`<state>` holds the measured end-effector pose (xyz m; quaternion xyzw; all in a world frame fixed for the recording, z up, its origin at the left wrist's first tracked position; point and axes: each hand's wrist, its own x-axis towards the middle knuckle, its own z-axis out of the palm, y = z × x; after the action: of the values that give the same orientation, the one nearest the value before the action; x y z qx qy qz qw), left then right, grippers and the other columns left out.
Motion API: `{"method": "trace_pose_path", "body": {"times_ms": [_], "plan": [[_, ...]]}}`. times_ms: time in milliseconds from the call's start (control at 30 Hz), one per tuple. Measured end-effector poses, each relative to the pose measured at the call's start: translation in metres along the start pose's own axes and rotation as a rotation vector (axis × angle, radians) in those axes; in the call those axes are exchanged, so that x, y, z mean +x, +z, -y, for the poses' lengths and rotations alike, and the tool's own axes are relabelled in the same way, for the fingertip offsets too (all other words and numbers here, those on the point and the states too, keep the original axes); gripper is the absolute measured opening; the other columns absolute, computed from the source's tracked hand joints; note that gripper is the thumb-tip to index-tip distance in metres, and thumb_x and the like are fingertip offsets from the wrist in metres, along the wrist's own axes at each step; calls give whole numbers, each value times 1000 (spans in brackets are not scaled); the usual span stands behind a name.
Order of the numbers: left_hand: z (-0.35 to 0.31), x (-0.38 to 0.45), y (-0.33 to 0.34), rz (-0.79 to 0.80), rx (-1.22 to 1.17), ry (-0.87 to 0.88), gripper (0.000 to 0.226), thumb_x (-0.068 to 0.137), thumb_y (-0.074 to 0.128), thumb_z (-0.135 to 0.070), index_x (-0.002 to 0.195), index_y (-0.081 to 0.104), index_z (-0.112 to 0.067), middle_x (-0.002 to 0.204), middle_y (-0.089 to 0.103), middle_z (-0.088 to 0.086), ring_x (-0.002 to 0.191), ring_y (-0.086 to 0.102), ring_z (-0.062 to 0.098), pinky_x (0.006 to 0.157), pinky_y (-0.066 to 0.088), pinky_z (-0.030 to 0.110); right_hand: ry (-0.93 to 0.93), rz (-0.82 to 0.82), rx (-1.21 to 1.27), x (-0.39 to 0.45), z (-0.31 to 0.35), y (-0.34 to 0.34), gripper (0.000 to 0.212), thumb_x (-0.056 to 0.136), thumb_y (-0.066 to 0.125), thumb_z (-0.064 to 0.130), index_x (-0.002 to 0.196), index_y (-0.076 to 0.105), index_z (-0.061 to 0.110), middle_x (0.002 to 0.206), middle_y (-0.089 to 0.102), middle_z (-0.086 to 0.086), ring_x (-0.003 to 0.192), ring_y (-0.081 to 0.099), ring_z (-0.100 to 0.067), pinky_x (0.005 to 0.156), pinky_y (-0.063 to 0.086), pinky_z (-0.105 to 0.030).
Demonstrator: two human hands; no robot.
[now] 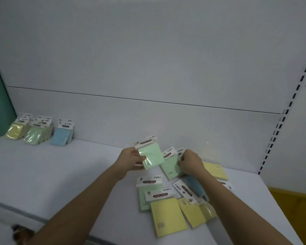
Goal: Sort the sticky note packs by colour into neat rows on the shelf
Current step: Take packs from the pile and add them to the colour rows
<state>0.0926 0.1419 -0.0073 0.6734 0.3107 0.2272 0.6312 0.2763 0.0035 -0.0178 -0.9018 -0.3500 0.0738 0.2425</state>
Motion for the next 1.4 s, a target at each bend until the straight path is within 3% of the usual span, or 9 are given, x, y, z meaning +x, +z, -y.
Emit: {"method": "trace_pose_path", "body": {"times_ms": [133, 200, 267, 367, 433, 567, 800, 1100, 1400], "plan": [[0, -27, -11, -173, -115, 8, 18, 90, 61, -6, 108, 62, -3, 93, 69, 10, 73, 68, 19, 66, 59, 30, -67, 27, 54, -2, 5, -1, 11, 91, 52, 15, 100, 49, 10, 114, 60, -14, 99, 56, -29, 76, 40, -31], [1, -41, -19, -244, -168, 18, 16, 91, 61, -9, 106, 64, -8, 88, 69, 5, 70, 67, 16, 63, 55, 27, -103, 29, 151, -3, 8, 0, 25, 92, 54, 13, 116, 53, 6, 119, 60, -15, 109, 56, -32, 87, 44, -35], [3, -54, -30, -296, -208, 29, 14, 92, 61, -12, 104, 66, -11, 88, 70, 4, 73, 67, 17, 64, 53, 27, -128, 23, 298, -6, 16, 0, 30, 93, 56, 12, 121, 56, 3, 115, 63, -16, 103, 61, -33, 91, 49, -41], [6, -75, -50, -357, -235, 48, 14, 93, 60, -14, 106, 66, -14, 96, 71, 7, 81, 67, 21, 69, 54, 30, -110, 74, 686, -17, 34, 0, 12, 94, 53, 4, 104, 59, 0, 98, 62, -15, 78, 64, -26, 68, 60, -44], [8, -87, -65, -391, -244, 60, 16, 93, 59, -14, 107, 66, -14, 97, 71, 8, 82, 68, 21, 69, 54, 29, -110, 114, 877, -26, 51, -1, 10, 95, 51, 1, 103, 57, 2, 98, 61, -14, 81, 64, -24, 58, 60, -33], [10, -108, -102, -446, -253, 82, 17, 92, 60, -12, 108, 67, -13, 98, 71, 7, 82, 68, 21, 65, 55, 28, -127, 220, 1075, -44, 96, 5, 13, 93, 52, -1, 106, 56, 2, 95, 63, -11, 85, 67, -24, 62, 62, -35], [12, -148, -192, -546, -250, 132, 24, 89, 66, -12, 113, 66, -13, 102, 73, 9, 82, 71, 21, 65, 57, 27, -205, 339, 1116, -79, 188, 52, 19, 89, 54, -2, 107, 61, -1, 100, 68, -18, 87, 71, -29, 69, 61, -41], [43, -193, -342, -611, -221, 121, 36, 83, 72, -14, 117, 64, -7, 98, 73, 10, 78, 67, 23, 71, 57, 35, -227, 306, 1068, -123, 317, 132, 17, 89, 60, 4, 106, 64, 5, 99, 69, -15, 93, 68, -29, 63, 59, -32], [57, -196, -449, -596, -255, 105, 26, 87, 67, -10, 113, 64, -10, 99, 71, 11, 80, 70, 22, 58, 54, 26, -202, 280, 1085, -136, 410, 188, 24, 88, 63, 3, 111, 60, 1, 94, 65, -11, 80, 65, -20, 67, 60, -37]]}}
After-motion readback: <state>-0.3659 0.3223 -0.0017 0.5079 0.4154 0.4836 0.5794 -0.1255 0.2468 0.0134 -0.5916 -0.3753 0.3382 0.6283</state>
